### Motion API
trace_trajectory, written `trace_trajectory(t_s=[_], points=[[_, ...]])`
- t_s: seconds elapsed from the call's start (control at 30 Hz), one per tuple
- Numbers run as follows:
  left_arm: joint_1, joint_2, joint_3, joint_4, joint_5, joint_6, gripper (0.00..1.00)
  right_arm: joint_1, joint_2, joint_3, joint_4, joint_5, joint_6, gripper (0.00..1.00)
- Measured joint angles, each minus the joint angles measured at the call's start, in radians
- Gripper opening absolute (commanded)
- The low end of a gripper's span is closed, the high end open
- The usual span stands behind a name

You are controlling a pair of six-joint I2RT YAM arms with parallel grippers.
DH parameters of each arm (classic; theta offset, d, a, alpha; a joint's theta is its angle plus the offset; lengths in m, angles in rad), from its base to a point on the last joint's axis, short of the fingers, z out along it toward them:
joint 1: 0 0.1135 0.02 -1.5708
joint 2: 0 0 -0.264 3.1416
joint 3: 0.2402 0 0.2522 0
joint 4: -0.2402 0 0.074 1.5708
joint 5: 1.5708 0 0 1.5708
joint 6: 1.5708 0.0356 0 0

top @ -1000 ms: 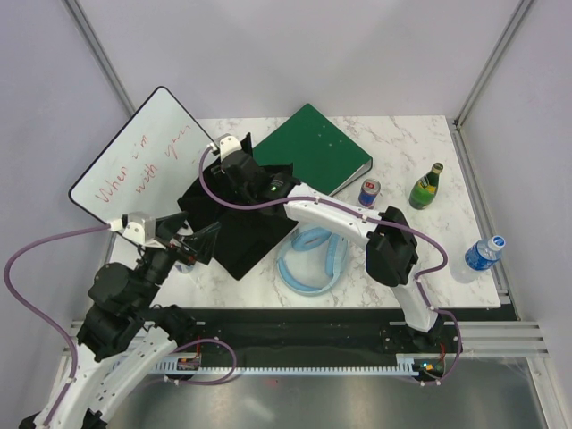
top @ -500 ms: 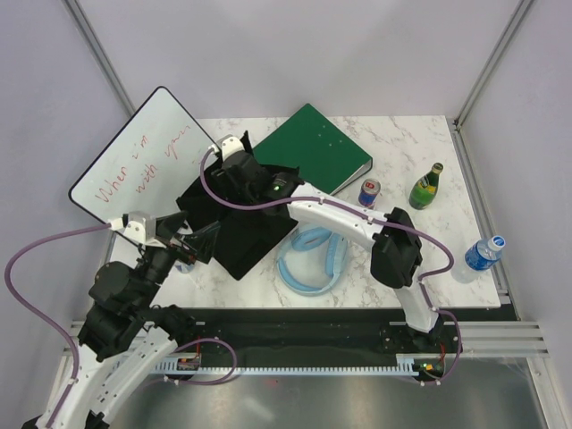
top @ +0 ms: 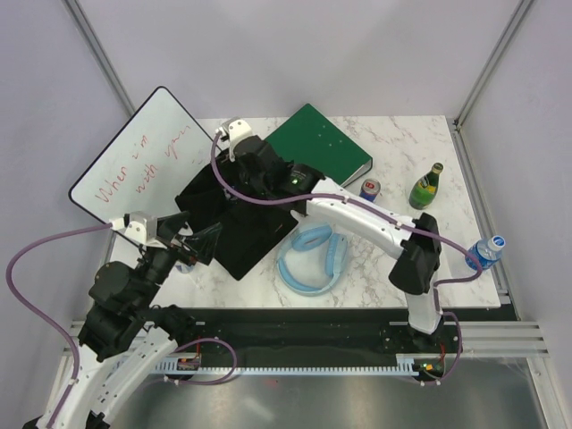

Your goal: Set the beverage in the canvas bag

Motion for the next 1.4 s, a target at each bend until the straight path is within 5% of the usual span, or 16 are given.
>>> trace_trajectory(t_s=[0.53,0.73,0.9,1.1,1.4], points=[[0.000,0.016,0.000,0.006,0.021,0.000,1.00,-0.004,-0.346,-0.027,-0.007,-0.137,0.098,0.76],[0.000,0.016,0.000,0.006,0.021,0.000,1.00,-0.035,-0.530,-0.187,-0.040,-0.031,0.107,0.75],[0.000,0.017,0.000,0.006,0.021,0.000,1.00,-0.195,-0.628,-0.288,-0.143,0.045,0.123,0.76],[0.000,0.017,0.000,0.006,0.021,0.000,1.00,-0.402,-0.611,-0.391,-0.255,0.062,0.115,0.80],[0.000,0.017,0.000,0.006,0.021,0.000,1.00,-0.575,-0.369,-0.440,-0.302,-0.008,0.045,0.88]])
